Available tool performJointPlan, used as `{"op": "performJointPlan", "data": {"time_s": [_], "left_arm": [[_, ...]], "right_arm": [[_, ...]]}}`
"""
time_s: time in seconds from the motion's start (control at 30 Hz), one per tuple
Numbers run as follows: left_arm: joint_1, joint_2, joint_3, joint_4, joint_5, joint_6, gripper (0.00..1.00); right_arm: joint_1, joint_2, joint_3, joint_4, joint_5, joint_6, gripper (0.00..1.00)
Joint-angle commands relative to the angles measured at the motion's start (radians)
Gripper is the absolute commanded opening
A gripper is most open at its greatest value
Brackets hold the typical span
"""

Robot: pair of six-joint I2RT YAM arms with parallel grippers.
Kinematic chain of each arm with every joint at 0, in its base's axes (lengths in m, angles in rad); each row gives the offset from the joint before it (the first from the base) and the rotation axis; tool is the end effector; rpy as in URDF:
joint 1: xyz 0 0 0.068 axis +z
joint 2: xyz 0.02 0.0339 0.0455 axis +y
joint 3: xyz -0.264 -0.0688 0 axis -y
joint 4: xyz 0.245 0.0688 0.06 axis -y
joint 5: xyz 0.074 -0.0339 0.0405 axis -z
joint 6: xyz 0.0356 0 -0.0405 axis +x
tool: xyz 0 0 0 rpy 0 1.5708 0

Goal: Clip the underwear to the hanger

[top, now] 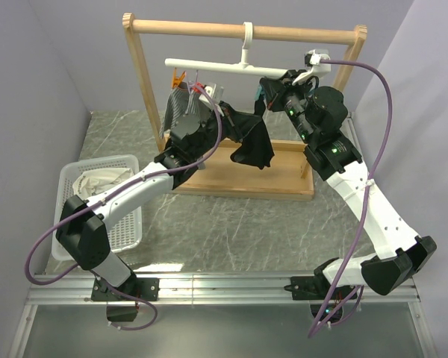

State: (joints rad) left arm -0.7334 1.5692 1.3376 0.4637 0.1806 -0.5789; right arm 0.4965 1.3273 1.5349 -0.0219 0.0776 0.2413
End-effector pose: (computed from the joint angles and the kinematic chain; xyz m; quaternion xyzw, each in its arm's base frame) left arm 0.2765 -0.2577 0.4047 0.1182 0.6106 -0.5208 0.5847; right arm 0.2575 0.1364 0.4991 -0.0516 0.6366 0.2542 0.7262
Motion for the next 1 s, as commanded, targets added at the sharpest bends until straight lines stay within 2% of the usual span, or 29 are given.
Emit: {"op": "performJointPlan", "data": {"time_s": [0.0, 0.6, 0.97], "left_arm": [[0.002, -0.015, 0.057, 0.062, 0.020, -0.016, 0.00], [0.009, 0.040, 0.120, 0.029, 0.020, 0.008, 0.00], [0.022, 0.049, 0.130, 0.039, 0.013, 0.007, 0.00]], "right_arm": [[-0.004, -0.033, -0.001, 0.002, -0.010, 0.004, 0.00], [-0.010, -0.033, 0.010, 0.002, -0.024, 0.023, 0.00], [-0.013, -0.030, 0.022, -0.010, -0.025, 0.021, 0.20]]}}
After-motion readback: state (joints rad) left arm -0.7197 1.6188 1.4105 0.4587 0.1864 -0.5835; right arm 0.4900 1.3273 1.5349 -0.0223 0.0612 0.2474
